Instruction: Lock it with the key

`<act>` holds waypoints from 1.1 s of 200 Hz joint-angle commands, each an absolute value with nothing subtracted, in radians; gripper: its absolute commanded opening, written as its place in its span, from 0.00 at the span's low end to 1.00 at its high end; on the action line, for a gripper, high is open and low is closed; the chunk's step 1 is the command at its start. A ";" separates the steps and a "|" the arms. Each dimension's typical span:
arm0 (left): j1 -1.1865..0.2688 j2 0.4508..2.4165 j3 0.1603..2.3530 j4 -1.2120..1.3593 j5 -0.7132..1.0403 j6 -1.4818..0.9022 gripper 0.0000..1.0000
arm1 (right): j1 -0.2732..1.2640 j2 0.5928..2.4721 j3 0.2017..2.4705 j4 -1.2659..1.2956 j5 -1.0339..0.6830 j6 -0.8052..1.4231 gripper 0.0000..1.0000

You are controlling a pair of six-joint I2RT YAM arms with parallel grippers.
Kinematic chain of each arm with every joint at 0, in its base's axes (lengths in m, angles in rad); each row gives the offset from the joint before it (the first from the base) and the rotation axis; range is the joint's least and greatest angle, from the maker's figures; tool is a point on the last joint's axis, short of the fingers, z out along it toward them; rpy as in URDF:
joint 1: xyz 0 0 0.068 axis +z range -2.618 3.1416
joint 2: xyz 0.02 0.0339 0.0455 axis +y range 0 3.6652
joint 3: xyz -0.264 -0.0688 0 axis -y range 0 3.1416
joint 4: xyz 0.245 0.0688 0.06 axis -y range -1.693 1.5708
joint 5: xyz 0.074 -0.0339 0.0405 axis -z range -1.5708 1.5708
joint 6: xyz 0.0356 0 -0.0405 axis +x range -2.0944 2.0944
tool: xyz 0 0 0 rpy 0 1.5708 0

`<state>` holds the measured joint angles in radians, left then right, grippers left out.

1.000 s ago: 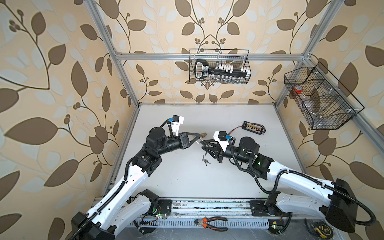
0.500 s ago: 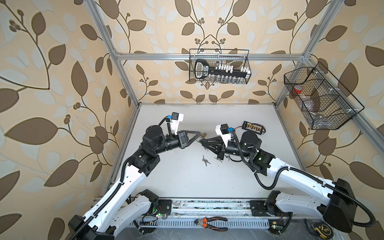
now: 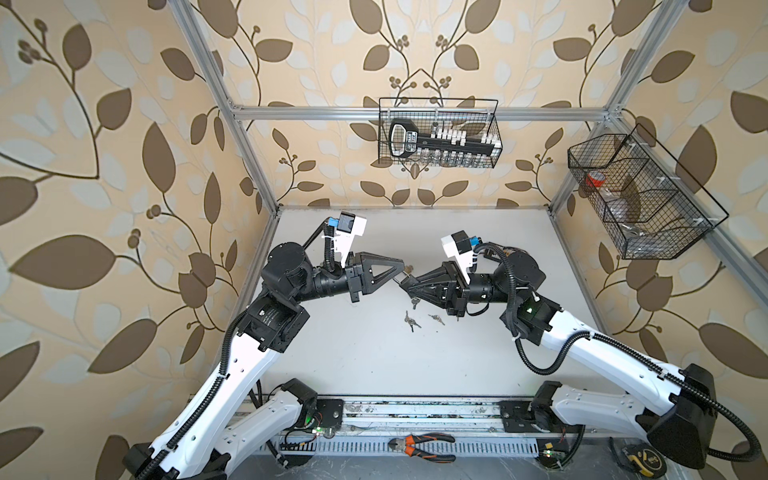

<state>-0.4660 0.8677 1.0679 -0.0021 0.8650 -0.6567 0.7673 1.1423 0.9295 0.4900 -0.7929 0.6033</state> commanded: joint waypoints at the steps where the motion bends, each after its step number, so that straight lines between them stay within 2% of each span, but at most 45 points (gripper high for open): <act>1: -0.460 0.859 1.065 0.012 0.850 -0.639 0.00 | 0.767 1.113 0.983 0.617 -0.883 0.637 0.00; 95: -0.497 0.851 0.997 -0.043 0.808 -0.596 0.00 | 0.769 1.156 1.027 0.637 -0.854 0.653 0.00; 220: -0.638 0.918 0.906 -0.037 0.779 -0.519 0.00 | 0.764 1.154 1.069 0.645 -0.781 0.675 0.00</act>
